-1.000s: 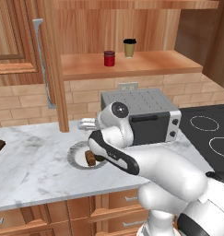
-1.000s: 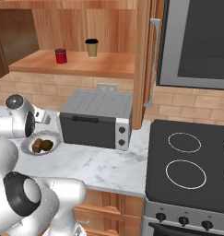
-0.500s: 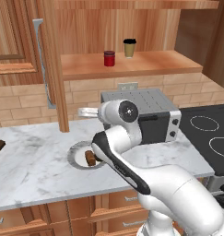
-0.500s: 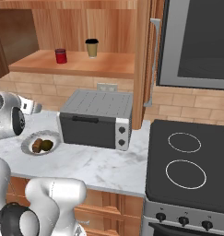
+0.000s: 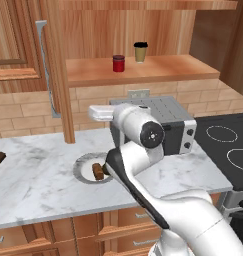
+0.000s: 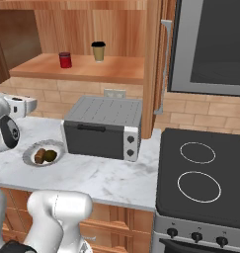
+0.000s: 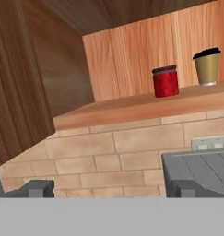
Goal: Pick the avocado and bread from the counter and place them on the plate. Then pick the jam from the cabinet and place it next to the plate. Lastly close the cabinet door.
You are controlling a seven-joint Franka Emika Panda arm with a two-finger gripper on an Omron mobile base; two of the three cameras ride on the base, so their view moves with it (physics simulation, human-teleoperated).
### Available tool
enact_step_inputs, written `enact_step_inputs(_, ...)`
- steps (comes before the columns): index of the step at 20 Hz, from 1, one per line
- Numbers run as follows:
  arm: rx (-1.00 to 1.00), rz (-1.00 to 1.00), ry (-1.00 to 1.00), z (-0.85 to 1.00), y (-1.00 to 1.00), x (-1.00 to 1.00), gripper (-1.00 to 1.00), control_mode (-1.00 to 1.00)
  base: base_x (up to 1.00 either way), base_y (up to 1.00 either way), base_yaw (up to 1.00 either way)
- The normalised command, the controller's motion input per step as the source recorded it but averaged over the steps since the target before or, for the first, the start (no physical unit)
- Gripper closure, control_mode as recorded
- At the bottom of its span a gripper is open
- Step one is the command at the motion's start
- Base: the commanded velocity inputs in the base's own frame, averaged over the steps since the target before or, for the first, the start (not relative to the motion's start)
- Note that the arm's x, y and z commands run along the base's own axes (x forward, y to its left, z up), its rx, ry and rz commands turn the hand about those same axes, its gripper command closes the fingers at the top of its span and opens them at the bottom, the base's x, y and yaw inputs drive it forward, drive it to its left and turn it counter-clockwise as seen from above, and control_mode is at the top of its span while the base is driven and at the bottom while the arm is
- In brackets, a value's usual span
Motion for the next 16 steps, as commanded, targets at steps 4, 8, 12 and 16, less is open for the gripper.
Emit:
enact_step_inputs(4,0.0,-0.02,-0.38,0.48,-0.13,-0.3,-1.0,-1.0,0.0,0.0,0.0)
enact_step_inputs(8,0.0,-0.01,-0.18,0.14,-0.01,-0.14,-1.0,-1.0,0.0,0.0,0.0)
enact_step_inputs(12,0.0,0.0,0.0,0.0,-0.02,-0.02,-1.0,-1.0,0.0,0.0,0.0)
enact_step_inputs(16,0.03,-0.01,-0.02,0.08,-0.34,-0.08,-1.0,-1.0,0.0,0.0,0.0)
